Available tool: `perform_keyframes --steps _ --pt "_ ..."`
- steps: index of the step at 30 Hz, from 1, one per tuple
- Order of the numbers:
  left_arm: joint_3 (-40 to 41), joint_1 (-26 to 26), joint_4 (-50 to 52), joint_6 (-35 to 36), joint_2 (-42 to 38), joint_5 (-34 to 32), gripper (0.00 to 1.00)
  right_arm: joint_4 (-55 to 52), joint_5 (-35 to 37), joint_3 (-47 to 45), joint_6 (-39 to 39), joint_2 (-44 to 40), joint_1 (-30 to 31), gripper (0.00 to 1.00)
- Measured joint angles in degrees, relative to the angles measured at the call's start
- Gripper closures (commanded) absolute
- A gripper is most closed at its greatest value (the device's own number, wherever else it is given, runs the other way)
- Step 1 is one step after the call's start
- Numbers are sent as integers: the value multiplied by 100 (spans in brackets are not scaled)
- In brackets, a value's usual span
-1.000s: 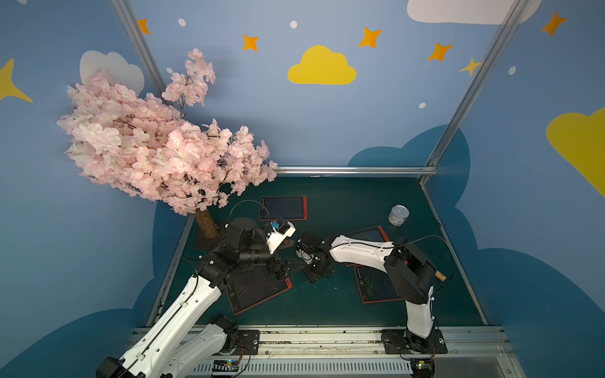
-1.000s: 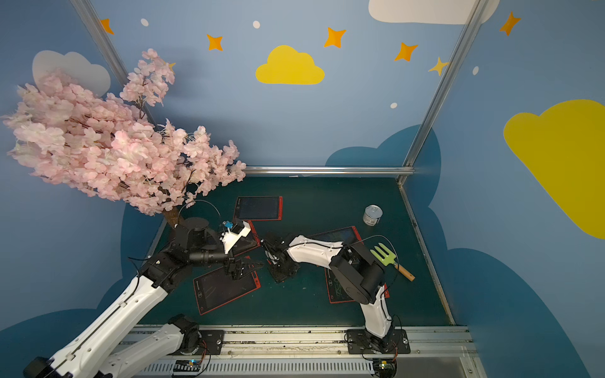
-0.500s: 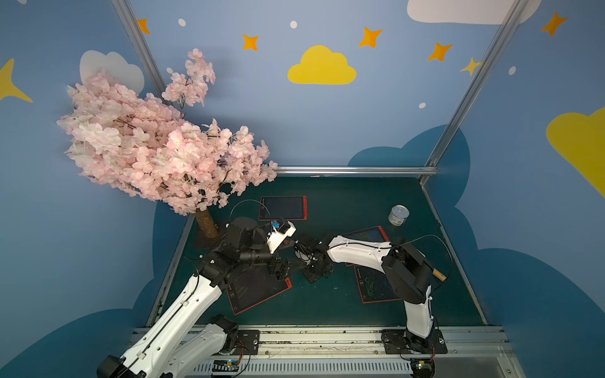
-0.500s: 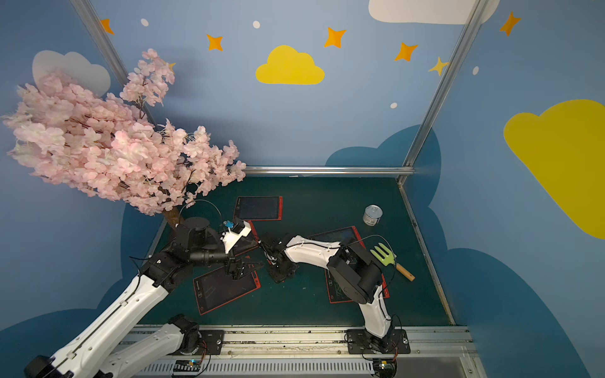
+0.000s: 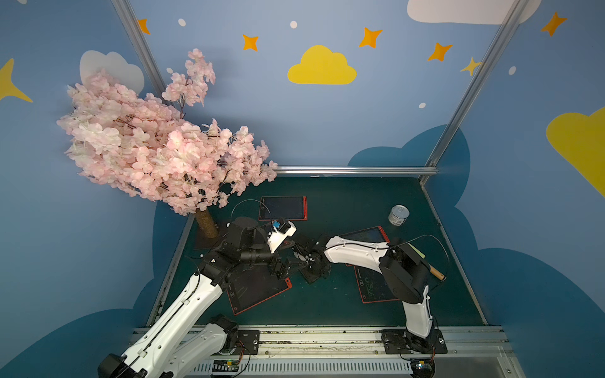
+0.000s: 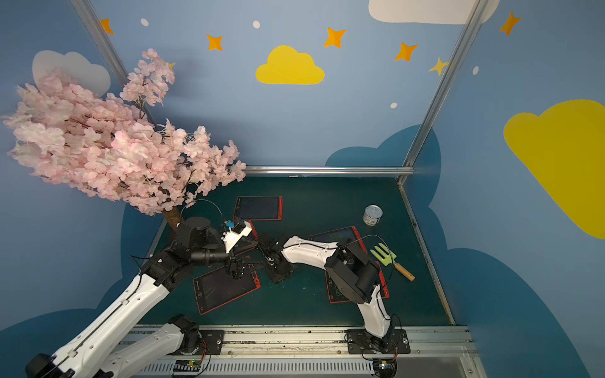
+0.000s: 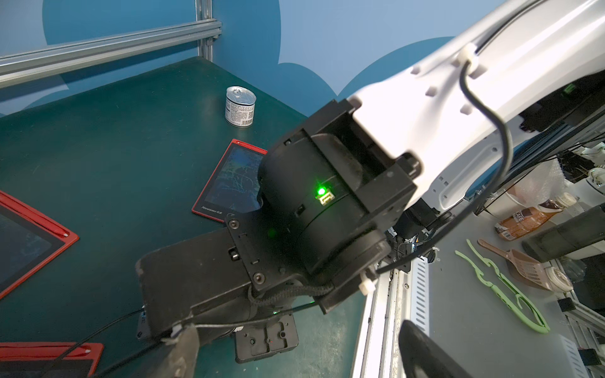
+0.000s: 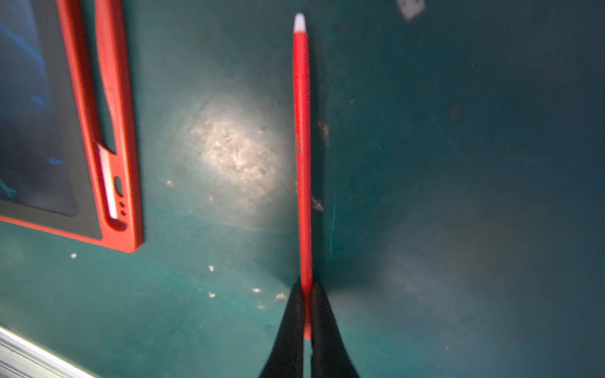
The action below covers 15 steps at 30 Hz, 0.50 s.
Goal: Place the stylus back onto the writing tablet
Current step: Pick up the stylus from the center of the board.
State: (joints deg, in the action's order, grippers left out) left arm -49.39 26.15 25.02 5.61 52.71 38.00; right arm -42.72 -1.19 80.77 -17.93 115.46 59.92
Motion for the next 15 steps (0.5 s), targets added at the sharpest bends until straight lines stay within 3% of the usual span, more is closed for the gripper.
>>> perform_keyframes --steps 15 --pt "0 0 0 -9 0 94 6 26 221 0 -177 2 74 90"
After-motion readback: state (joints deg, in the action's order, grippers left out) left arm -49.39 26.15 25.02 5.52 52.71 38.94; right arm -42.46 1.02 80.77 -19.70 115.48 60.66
